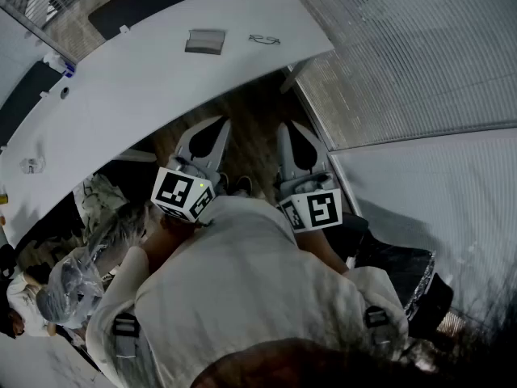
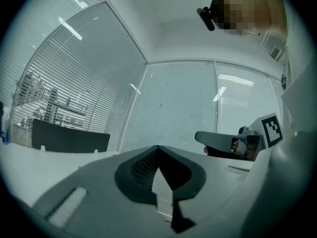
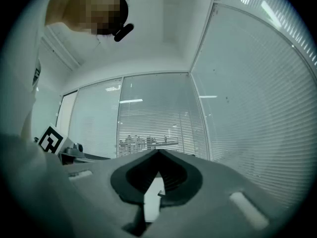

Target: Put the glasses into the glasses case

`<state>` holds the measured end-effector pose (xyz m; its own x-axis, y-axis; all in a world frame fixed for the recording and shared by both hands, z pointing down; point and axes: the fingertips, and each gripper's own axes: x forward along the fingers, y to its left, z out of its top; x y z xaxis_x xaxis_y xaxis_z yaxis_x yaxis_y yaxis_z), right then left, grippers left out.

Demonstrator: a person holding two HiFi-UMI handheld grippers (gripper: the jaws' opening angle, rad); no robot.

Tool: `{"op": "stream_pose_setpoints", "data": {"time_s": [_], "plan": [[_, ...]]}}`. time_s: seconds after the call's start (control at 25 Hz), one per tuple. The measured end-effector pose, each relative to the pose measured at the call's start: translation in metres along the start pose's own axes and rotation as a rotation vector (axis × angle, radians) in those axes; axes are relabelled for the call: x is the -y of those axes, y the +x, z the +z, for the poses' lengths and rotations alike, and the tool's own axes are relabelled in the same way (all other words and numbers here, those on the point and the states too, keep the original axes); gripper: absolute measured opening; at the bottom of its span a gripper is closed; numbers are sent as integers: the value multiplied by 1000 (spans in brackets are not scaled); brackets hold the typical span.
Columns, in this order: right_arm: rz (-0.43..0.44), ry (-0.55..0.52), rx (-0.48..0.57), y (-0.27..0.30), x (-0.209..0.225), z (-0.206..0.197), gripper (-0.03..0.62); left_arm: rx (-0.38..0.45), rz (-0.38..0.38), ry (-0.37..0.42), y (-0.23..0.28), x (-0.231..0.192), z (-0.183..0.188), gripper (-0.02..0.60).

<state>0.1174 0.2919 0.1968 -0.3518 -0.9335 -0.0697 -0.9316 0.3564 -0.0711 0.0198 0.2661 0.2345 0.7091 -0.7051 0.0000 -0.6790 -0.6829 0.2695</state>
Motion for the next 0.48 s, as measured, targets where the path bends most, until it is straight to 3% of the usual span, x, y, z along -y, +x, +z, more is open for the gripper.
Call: {"op": "stream_pose_setpoints", "data": {"time_s": [0.48], "plan": [[12,31,-12,0,10,-1,0,-7,4,-4,9,6,-2,0]]}}
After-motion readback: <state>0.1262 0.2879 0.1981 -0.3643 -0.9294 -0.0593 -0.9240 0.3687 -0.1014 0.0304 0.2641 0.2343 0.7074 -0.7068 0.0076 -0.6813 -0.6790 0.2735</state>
